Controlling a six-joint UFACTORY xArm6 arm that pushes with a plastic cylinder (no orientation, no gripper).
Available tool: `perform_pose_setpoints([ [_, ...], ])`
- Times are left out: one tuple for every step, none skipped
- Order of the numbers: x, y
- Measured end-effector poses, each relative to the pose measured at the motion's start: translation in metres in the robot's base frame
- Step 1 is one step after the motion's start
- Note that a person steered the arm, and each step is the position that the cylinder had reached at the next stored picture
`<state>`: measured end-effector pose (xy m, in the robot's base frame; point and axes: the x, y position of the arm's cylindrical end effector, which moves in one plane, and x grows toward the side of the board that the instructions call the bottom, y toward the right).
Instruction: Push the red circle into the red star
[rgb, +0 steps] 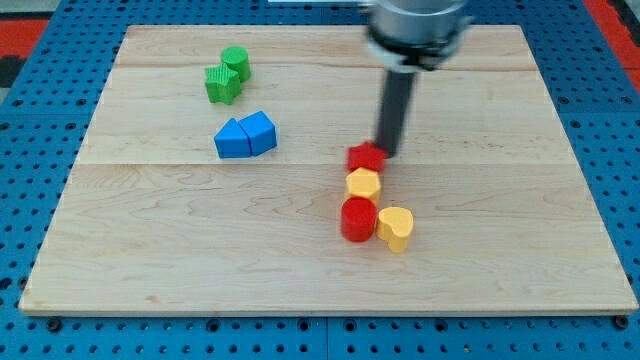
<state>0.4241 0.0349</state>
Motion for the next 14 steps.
perform_pose_setpoints([
  [0.000, -0.064],
  [0.013, -0.095],
  [0.032, -0.106],
  [0.110, -0.095],
  [0.155, -0.057],
  [0.137, -0.029],
  [0.121, 0.007],
  [0.121, 0.003],
  [0.106, 0.031],
  [0.083, 0.055],
  [0.058, 0.066],
  [0.042, 0.077],
  [0.013, 0.090],
  [-0.013, 0.131],
])
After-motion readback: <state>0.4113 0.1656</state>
